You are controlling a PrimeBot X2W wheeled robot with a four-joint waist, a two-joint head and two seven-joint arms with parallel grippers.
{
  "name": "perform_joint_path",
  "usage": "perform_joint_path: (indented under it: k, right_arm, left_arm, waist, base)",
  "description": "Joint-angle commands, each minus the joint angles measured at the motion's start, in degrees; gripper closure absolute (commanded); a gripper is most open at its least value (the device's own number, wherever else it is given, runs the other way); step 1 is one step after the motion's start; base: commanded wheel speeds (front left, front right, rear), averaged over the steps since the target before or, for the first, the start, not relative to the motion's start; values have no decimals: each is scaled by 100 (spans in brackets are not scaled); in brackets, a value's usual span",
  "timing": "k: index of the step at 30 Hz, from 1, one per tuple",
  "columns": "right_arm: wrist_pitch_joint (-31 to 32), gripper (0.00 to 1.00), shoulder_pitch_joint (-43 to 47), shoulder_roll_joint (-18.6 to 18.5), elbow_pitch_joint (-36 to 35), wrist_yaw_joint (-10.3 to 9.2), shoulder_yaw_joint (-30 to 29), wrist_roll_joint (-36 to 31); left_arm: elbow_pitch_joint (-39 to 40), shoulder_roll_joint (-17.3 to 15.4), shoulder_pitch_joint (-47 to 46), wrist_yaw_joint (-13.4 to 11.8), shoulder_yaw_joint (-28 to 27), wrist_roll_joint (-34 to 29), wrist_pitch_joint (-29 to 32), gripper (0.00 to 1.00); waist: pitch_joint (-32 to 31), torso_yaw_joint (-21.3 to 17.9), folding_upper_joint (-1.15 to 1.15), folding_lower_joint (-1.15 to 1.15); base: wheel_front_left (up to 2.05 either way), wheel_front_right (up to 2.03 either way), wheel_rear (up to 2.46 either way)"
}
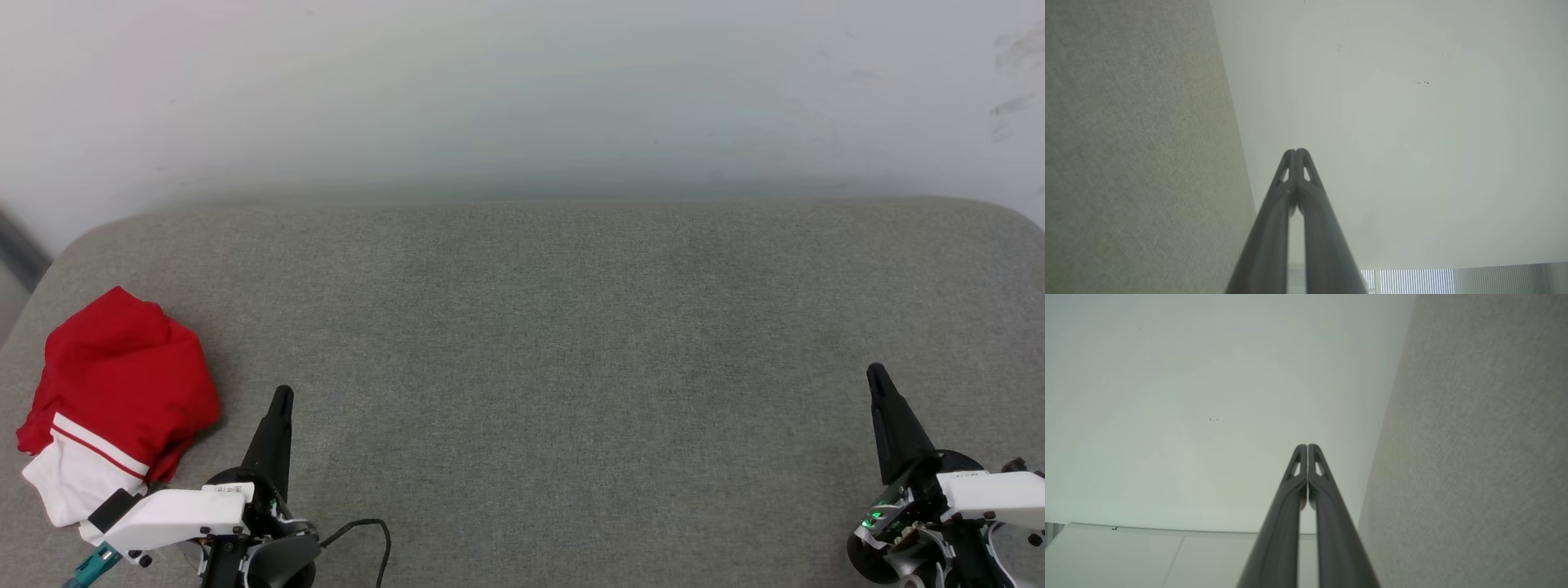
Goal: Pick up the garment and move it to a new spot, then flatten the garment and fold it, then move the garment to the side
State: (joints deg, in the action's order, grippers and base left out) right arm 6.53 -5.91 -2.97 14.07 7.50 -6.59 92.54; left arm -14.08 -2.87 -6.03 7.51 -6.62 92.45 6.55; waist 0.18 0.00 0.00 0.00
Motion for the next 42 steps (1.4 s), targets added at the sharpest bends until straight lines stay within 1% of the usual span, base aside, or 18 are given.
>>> perform_joint_path:
  k: [1, 28, 29, 33, 42]
  right_arm:
    - [10, 100, -67, 20, 8, -2, 4, -27]
    - [9, 100, -67, 20, 8, -2, 6, -27]
    - [-4, 0, 9, 0, 12, 0, 0, -2]
    - [-27, 0, 164, 4, 156, -1, 15, -24]
    - [-292, 0, 278, 4, 37, -1, 131, -277]
  left_arm:
    - [1, 12, -40, 18, -12, -10, 16, 100]
    - [1, 12, -40, 18, -11, -9, 15, 100]
    - [-17, 0, 9, -1, 6, -1, -3, 0]
    - [-179, 16, 164, -3, 46, -5, -29, 0]
    - [-96, 14, 242, -3, 237, -75, -294, 0]
  waist:
    - [0, 0, 0, 0]
    - [0, 0, 0, 0]
    - [0, 0, 0, 0]
    - [0, -1, 0, 0]
    - [-24, -9, 0, 0]
  base:
    - [0, 0, 0]
    - [0, 0, 0]
    - [0, 0, 0]
    - [0, 0, 0]
    - [0, 0, 0]
